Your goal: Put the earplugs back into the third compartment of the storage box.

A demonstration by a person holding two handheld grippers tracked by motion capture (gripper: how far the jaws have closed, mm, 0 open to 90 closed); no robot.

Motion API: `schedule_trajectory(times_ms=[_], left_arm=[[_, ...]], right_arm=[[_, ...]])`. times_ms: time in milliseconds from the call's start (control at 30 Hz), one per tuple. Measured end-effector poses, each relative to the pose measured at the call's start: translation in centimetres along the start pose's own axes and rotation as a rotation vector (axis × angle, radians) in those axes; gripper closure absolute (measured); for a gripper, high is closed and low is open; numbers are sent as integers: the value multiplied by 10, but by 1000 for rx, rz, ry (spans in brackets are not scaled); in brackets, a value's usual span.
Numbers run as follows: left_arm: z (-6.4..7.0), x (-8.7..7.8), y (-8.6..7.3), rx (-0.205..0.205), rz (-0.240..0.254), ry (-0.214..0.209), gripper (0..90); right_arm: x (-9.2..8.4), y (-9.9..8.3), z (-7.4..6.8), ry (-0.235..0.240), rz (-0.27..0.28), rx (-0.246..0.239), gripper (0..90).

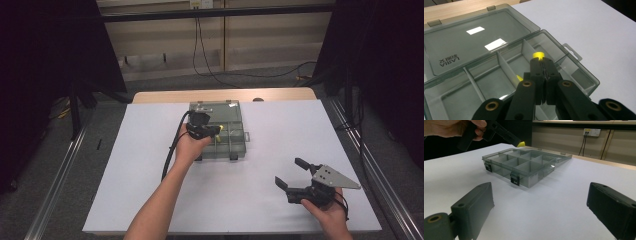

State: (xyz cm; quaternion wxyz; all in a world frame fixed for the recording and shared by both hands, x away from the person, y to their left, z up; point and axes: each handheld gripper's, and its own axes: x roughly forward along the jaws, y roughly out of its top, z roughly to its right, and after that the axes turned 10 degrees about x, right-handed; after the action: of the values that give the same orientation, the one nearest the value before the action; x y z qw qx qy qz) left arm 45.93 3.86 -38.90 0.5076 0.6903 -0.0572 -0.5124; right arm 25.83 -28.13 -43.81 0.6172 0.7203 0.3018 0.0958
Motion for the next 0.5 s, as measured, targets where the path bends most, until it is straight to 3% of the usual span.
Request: schedule_trajectory(times_ms=[133, 500], left_arm=[[-1, 4, 0, -20, 5, 4, 884], [-5, 9, 2, -6, 1, 28, 884]], right_arm=[[0, 0, 0, -1, 0, 0, 63], [0, 0, 0, 2, 0, 1, 63]])
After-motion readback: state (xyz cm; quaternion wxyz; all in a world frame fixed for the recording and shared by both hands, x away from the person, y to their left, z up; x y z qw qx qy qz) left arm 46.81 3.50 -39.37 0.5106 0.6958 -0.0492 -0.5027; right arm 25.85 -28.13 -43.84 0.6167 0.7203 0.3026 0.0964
